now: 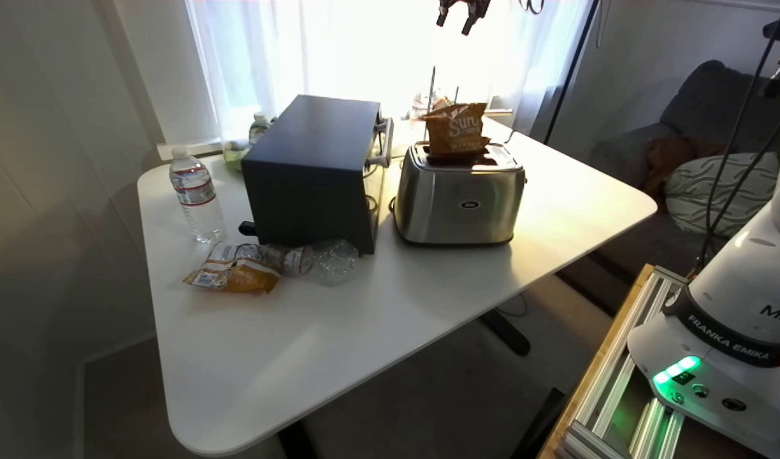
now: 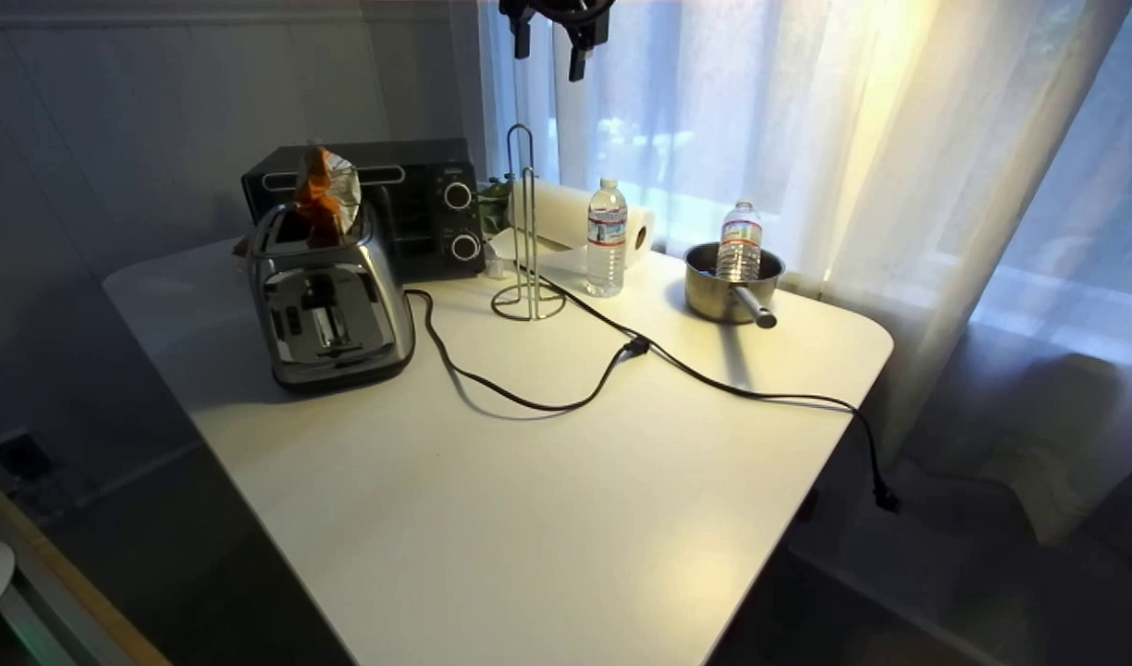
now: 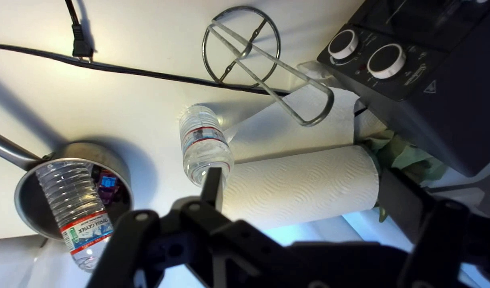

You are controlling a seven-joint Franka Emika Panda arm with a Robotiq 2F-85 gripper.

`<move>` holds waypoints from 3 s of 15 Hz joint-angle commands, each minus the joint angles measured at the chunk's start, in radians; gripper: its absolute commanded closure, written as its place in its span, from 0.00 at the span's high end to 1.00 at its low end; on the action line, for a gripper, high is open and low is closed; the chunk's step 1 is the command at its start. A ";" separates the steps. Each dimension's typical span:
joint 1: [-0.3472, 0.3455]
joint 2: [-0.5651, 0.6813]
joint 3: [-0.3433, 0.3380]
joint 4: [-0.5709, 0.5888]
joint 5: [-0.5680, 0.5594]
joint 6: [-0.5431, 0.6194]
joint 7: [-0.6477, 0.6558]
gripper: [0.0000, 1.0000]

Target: Put the water bottle on top of the toaster oven.

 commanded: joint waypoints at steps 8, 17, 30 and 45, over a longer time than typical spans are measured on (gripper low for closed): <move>0.022 0.011 -0.006 -0.006 0.010 0.093 0.098 1.00; 0.068 0.161 0.008 0.047 -0.171 0.331 0.346 1.00; 0.044 0.366 0.038 0.247 -0.319 0.233 0.365 1.00; 0.003 0.497 0.063 0.466 -0.262 0.127 0.341 0.59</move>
